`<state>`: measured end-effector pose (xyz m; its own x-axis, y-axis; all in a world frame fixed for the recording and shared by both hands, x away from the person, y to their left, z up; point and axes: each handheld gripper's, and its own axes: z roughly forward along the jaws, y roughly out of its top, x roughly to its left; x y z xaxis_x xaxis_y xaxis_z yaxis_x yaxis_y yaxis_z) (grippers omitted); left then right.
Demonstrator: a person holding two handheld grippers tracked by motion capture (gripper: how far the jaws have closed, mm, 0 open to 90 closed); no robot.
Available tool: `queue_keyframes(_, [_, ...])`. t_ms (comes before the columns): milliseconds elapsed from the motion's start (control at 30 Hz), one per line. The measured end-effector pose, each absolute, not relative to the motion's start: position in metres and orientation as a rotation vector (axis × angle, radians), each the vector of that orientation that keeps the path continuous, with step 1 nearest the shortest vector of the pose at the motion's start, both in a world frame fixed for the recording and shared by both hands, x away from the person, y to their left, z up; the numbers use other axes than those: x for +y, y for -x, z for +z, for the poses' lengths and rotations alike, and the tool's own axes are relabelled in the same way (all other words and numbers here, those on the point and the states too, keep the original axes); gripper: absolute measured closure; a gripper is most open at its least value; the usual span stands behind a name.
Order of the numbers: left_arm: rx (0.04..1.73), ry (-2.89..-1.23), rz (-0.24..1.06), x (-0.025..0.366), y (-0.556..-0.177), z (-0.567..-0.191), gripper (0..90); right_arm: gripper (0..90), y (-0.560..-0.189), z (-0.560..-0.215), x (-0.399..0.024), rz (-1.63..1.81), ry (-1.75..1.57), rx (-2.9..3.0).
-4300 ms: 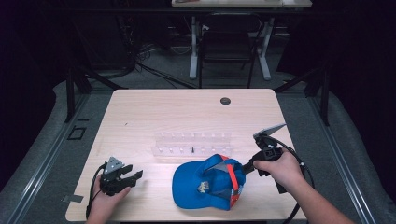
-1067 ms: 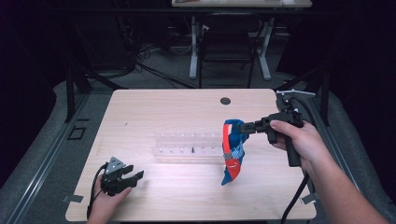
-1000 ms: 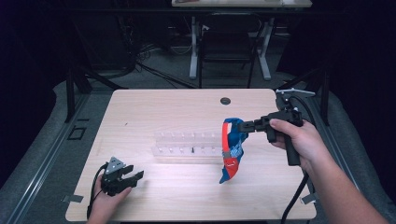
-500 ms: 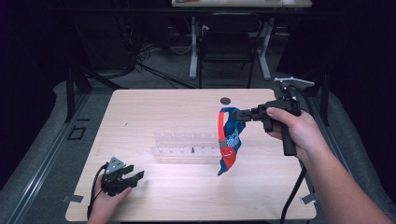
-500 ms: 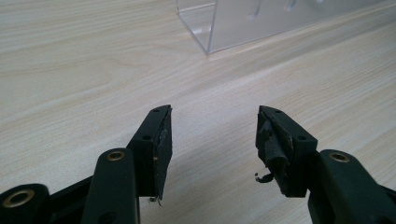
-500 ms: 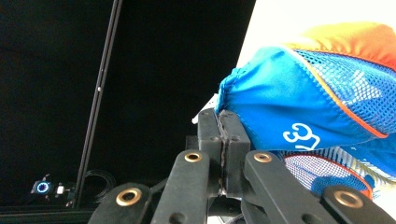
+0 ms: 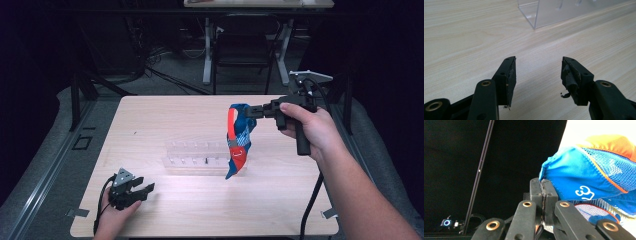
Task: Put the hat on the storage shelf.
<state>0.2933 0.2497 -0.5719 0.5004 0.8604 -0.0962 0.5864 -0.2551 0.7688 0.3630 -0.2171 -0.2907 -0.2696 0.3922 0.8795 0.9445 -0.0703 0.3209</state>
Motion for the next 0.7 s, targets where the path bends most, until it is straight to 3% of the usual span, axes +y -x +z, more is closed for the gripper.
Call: queue_keyframes(700, [1.186, -1.961, 0.446, 0.250, -0.293, -0.571, 46.6, 89.4, -0.382, -0.282, -0.201, -1.363, 1.450, -1.653])
